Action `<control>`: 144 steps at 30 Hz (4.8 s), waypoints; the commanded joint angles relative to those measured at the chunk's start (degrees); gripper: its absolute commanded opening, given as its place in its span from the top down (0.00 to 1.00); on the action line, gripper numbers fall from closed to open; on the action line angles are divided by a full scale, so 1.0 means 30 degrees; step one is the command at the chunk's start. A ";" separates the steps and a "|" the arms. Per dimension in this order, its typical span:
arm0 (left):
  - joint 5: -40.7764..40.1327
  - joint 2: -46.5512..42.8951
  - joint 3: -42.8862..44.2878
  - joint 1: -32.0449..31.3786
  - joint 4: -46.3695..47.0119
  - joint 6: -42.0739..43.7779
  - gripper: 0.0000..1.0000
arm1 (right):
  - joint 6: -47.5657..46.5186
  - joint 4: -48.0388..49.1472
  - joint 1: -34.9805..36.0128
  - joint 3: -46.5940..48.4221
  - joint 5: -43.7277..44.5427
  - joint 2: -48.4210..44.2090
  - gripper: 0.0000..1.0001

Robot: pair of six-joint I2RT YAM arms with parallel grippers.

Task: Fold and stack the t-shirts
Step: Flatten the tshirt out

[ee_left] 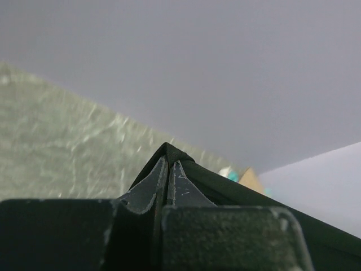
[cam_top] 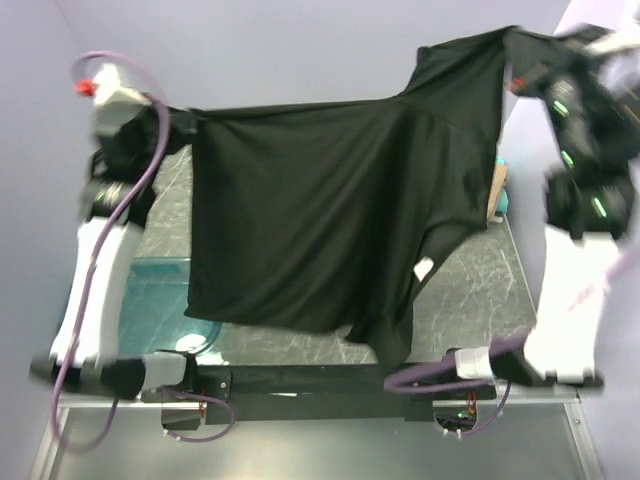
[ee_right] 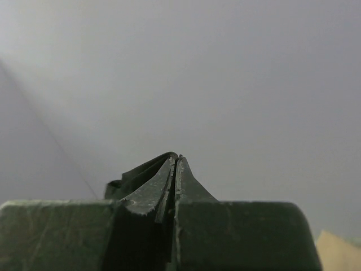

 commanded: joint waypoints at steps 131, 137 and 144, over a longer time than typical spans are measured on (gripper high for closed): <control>0.5004 1.4737 -0.5719 -0.1826 -0.1439 -0.0349 0.15 | 0.1759 -0.1283 0.1648 -2.6407 0.3853 0.3841 0.60; 0.4917 1.5148 -0.6011 -0.1591 -0.1176 -0.0378 0.15 | 0.1438 -0.1456 0.1590 -2.6231 0.3911 0.4458 0.82; 0.4361 1.5616 -0.5018 -0.1444 -0.1673 0.0089 0.15 | 0.0647 -0.3184 0.1472 -2.4885 0.6368 0.3931 1.00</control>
